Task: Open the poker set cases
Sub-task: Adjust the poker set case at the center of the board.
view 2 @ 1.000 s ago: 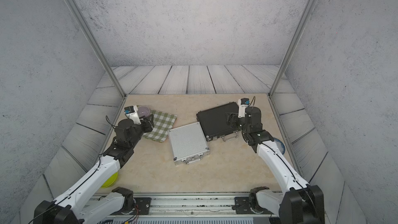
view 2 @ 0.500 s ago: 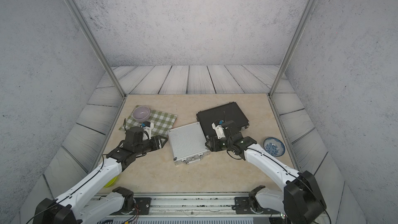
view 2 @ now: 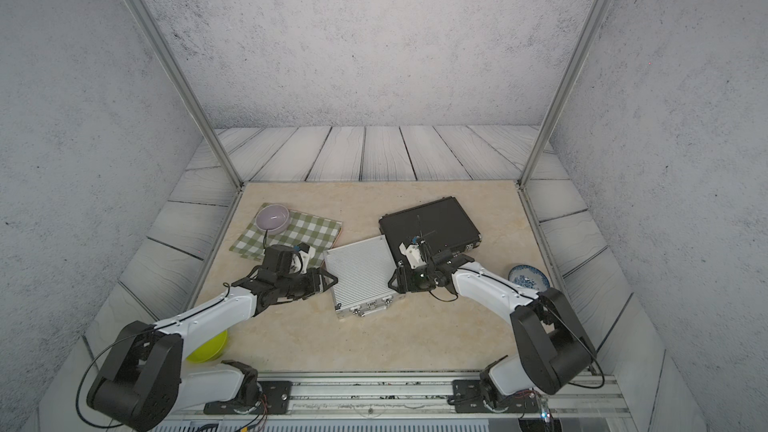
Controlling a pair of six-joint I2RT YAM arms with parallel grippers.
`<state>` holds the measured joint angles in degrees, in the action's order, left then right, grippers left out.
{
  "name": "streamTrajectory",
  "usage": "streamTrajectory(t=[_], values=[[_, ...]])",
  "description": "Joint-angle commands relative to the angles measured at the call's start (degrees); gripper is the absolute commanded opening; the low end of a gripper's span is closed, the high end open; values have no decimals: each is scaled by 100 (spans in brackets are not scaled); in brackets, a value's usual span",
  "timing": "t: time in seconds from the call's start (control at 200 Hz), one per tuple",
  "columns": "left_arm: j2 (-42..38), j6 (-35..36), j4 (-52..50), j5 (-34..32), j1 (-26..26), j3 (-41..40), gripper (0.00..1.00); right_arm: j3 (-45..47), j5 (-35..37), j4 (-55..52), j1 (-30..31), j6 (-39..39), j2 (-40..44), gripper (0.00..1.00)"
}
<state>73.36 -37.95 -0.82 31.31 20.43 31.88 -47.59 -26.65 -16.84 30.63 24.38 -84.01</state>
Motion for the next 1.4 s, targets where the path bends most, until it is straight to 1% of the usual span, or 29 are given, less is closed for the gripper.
streamTrajectory(t=[0.0,0.385,0.515,0.736,0.976,1.071,1.201,1.391], values=[[11,-42,260,-5,26,117,56,-99,-168,56,29,42,-198,66],[459,-311,698,205,32,282,56,-44,-673,201,116,67,-346,66],[370,-414,685,-110,32,270,58,-18,-596,187,171,75,-294,67],[182,-440,541,-524,32,225,58,-30,-770,184,359,111,-240,65],[-31,-493,233,-1127,23,216,64,-66,-789,146,557,102,-196,65],[-97,-441,71,-1234,-12,245,65,-99,-831,122,606,69,-211,65],[-212,-493,90,-1359,-38,158,66,-161,-815,157,672,92,-283,65],[-292,-537,110,-1390,-69,74,66,-307,-763,285,731,202,-506,65]])
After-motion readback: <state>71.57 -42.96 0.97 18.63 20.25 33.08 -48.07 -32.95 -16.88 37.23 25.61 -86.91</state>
